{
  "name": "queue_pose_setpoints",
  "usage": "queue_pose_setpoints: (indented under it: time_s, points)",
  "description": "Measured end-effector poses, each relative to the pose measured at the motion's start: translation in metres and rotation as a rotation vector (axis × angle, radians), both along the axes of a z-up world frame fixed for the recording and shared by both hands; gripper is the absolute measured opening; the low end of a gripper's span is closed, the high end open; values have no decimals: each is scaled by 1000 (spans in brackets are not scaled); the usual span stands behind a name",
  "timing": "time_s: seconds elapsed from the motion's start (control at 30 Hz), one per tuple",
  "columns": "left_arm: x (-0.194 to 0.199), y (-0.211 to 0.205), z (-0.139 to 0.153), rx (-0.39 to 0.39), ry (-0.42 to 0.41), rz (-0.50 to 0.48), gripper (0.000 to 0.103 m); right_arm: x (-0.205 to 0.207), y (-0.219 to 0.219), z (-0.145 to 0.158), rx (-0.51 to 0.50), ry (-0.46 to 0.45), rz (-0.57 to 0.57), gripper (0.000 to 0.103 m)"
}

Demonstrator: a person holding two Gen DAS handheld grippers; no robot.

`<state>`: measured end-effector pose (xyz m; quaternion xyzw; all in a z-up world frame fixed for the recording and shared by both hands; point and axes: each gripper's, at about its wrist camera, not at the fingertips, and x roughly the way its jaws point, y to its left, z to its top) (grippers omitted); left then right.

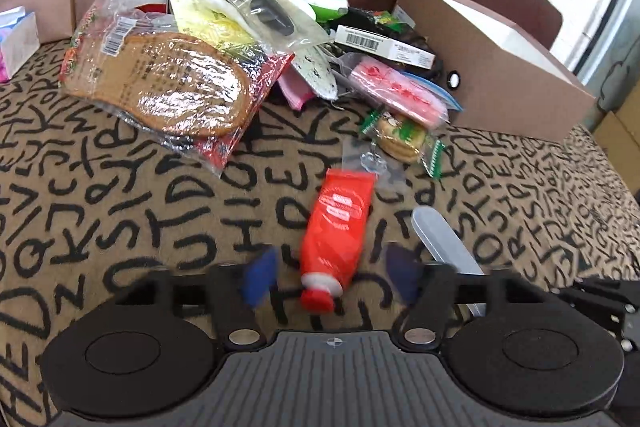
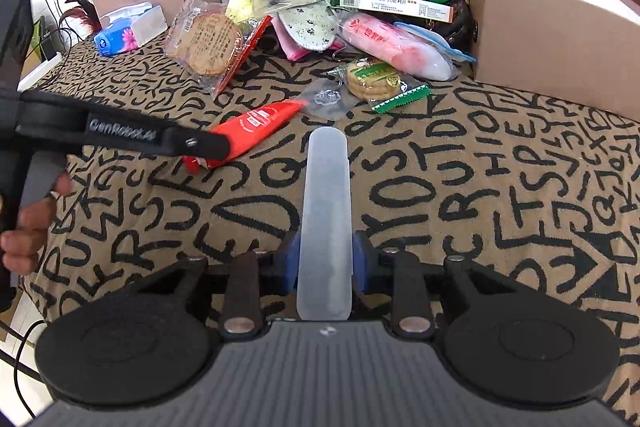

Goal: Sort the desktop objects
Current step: 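Grasp the clear plastic case with the right gripper while the left grasps the red tube, then carry the case and red tube into the white box and open both grippers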

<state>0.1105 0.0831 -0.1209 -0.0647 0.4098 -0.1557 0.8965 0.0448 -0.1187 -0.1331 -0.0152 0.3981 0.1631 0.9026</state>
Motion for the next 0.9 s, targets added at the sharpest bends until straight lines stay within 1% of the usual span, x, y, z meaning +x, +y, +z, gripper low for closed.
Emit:
queue_pose_setpoints:
  time_s: [0.03, 0.13, 0.2, 0.27, 0.33, 0.37, 0.4, 0.43, 0.47, 0.53, 0.6, 0.63, 0.67, 0.7, 0.77, 0.8, 0.83, 0.9]
  points:
    - [4, -3, 0, 11, -2, 4, 80, 1, 1, 0, 3, -3, 1, 40]
    - [18, -9, -3, 28, 8, 10, 86, 6, 3, 0, 5, -7, -9, 40]
    - [22, -13, -5, 27, 13, 18, 87, 9, 4, -1, 0, -10, -15, 40]
    - [23, -19, -5, 43, 8, -5, 85, 12, 6, -1, -8, -13, -18, 40]
    - [22, -27, -5, 79, 7, -36, 70, 14, 8, -2, -21, -19, -20, 40]
    - [21, -31, -4, 123, 0, -46, 66, 15, 8, -2, -22, -20, -22, 39]
    - [20, -35, -4, 174, -7, -57, 54, 15, 8, -3, -22, -19, -27, 38]
    - [19, -39, -4, 216, -14, -66, 37, 15, 7, -2, -28, -20, -30, 31]
    - [19, -40, -3, 227, -15, -76, 34, 15, 6, -2, -33, -19, -31, 31]
    - [18, -38, -1, 200, 7, -86, 33, 16, 3, -1, -15, -3, -32, 31]
    - [16, -39, 0, 191, 13, -88, 33, 16, 1, 0, -13, 4, -34, 31]
    - [15, -41, 0, 192, 12, -87, 40, 15, 0, 0, -16, 6, -36, 31]
    - [15, -43, -1, 191, 14, -87, 51, 15, 0, 0, -17, 9, -37, 31]
    - [16, -46, -2, 194, 18, -88, 55, 15, -1, 0, -16, 9, -36, 31]
    - [17, -50, -2, 207, 21, -89, 56, 16, 1, -1, -21, 9, -31, 32]
    - [17, -52, -2, 219, 18, -93, 31, 17, 0, -1, -19, 8, -29, 32]
    - [18, -53, -1, 218, 21, -98, 31, 17, -1, -1, -14, 8, -26, 31]
    - [18, -51, 0, 191, 39, -99, 31, 18, -4, -2, 3, 12, -22, 31]
